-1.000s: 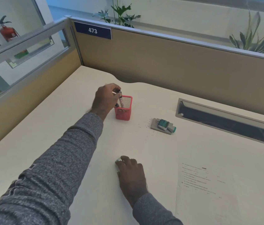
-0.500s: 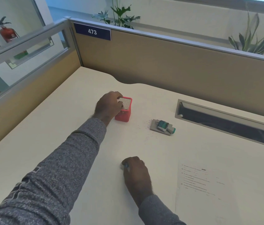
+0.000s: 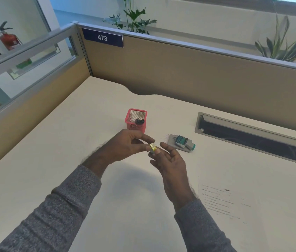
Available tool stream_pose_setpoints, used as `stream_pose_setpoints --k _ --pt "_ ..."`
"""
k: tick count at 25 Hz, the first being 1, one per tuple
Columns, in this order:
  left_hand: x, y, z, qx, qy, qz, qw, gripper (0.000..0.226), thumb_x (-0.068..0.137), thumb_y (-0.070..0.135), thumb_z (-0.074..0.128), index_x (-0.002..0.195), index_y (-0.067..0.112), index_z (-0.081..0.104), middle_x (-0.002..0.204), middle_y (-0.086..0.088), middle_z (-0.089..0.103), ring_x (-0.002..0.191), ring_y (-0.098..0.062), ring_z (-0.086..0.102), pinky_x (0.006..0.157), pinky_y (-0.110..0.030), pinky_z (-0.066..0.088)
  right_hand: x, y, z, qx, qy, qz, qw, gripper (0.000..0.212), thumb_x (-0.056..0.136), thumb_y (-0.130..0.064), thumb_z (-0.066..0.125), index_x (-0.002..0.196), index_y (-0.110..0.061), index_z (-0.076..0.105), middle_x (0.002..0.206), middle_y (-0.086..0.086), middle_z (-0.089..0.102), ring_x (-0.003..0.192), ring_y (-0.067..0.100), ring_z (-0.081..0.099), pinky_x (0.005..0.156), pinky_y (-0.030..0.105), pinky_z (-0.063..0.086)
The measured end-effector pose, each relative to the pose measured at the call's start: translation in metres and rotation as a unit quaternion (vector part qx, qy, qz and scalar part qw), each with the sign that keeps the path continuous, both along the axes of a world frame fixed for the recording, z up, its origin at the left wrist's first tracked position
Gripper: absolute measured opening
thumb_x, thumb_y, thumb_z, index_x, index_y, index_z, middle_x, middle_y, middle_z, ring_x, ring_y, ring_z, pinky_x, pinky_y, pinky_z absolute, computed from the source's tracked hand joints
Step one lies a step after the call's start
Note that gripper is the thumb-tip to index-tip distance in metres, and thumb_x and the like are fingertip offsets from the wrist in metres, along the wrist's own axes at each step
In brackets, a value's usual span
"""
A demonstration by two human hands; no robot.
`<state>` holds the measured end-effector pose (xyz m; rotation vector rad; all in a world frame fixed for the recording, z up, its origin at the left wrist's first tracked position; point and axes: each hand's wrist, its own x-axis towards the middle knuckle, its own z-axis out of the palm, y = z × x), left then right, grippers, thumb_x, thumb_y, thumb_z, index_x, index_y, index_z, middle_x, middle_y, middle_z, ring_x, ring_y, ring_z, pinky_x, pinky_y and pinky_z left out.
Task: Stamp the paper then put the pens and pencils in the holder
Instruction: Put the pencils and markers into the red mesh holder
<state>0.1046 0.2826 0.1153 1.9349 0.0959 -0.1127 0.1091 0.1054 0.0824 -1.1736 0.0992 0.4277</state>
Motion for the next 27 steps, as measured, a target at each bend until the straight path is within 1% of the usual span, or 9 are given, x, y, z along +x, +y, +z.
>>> stream_pose_setpoints --k 3,6,8,10,12,15,18,21,27 --pt "0.0 0.003 0.004 0.009 -0.001 -0.001 1.0 0.022 0.082 0.011 0.074 0.092 0.03 0.075 0.089 -0.003 0.076 0.083 -0.015 0.071 0.08 -0.027 0.057 -0.002 0.002 0.004 0.003 0.007 0.003 1.0 0.03 0.088 -0.016 0.066 0.116 -0.01 0.057 0.104 0.014 0.072 0.094 0.028 0.07 0.078 0.036 0.055" --pt "0.011 0.009 0.011 0.02 -0.026 0.019 0.999 0.022 0.082 0.006 0.073 0.091 0.026 0.074 0.091 0.002 0.074 0.08 -0.004 0.069 0.077 -0.021 0.054 -0.002 -0.003 0.004 -0.053 0.012 0.006 0.999 0.024 0.091 -0.022 0.063 0.114 -0.014 0.06 0.111 0.008 0.069 0.094 0.023 0.07 0.08 0.037 0.057" --pt "0.025 0.022 0.013 0.065 -0.074 0.109 0.989 0.019 0.081 0.006 0.073 0.092 0.023 0.073 0.088 0.005 0.07 0.066 0.003 0.064 0.066 -0.014 0.049 -0.009 -0.014 -0.002 -0.103 0.014 0.007 0.995 0.02 0.092 -0.024 0.063 0.111 -0.019 0.063 0.109 0.004 0.07 0.091 0.019 0.071 0.078 0.036 0.058" --pt "0.041 0.041 0.005 0.15 -0.105 0.224 0.957 0.017 0.081 0.014 0.074 0.094 0.024 0.073 0.09 0.005 0.068 0.059 0.0 0.059 0.062 -0.014 0.047 -0.021 -0.03 -0.007 -0.14 0.015 0.016 0.99 0.017 0.091 -0.022 0.063 0.108 -0.021 0.066 0.102 0.001 0.072 0.085 0.016 0.071 0.075 0.035 0.058" --pt "0.057 0.055 -0.011 0.226 -0.094 0.276 0.929 0.014 0.081 0.024 0.073 0.095 0.026 0.074 0.099 0.006 0.069 0.066 -0.006 0.059 0.069 -0.024 0.047 -0.031 -0.042 -0.013 -0.164 0.025 0.025 0.986 0.015 0.09 -0.021 0.063 0.103 -0.023 0.069 0.097 -0.001 0.073 0.08 0.014 0.071 0.074 0.034 0.057" --pt "0.079 0.055 -0.03 0.276 -0.069 0.285 0.915 0.014 0.082 0.031 0.071 0.095 0.027 0.073 0.1 0.007 0.067 0.081 -0.016 0.062 0.073 -0.028 0.046 -0.03 -0.058 -0.015 -0.188 0.017 0.018 0.982 0.013 0.089 -0.019 0.064 0.099 -0.023 0.071 0.094 -0.001 0.074 0.077 0.014 0.07 0.074 0.035 0.056" --pt "0.09 0.046 -0.041 0.342 -0.057 0.268 0.899 0.017 0.086 0.025 0.064 0.1 0.023 0.074 0.105 0.001 0.069 0.093 -0.025 0.064 0.081 -0.036 0.05 -0.03 -0.071 -0.016 -0.204 0.009 0.013 0.979 0.013 0.089 -0.017 0.063 0.098 -0.022 0.071 0.092 -0.002 0.074 0.076 0.015 0.07 0.074 0.037 0.055" --pt "0.095 0.041 -0.053 0.406 -0.039 0.242 0.881 0.023 0.086 0.018 0.06 0.103 0.021 0.075 0.103 -0.006 0.07 0.094 -0.03 0.061 0.081 -0.038 0.046 -0.034 -0.083 -0.018 -0.214 0.01 0.009 0.977 0.013 0.09 -0.017 0.063 0.098 -0.022 0.071 0.09 -0.003 0.074 0.075 0.014 0.07 0.074 0.037 0.055" --pt "0.1 0.04 -0.049 0.397 -0.02 0.251 0.883 0.027 0.087 0.017 0.054 0.106 0.02 0.073 0.107 -0.01 0.068 0.099 -0.032 0.058 0.084 -0.04 0.048 -0.034 -0.109 -0.014 -0.22 0.005 -0.008 0.976 0.014 0.091 -0.014 0.06 0.099 -0.02 0.07 0.088 -0.003 0.074 0.071 0.013 0.069 0.07 0.034 0.054"
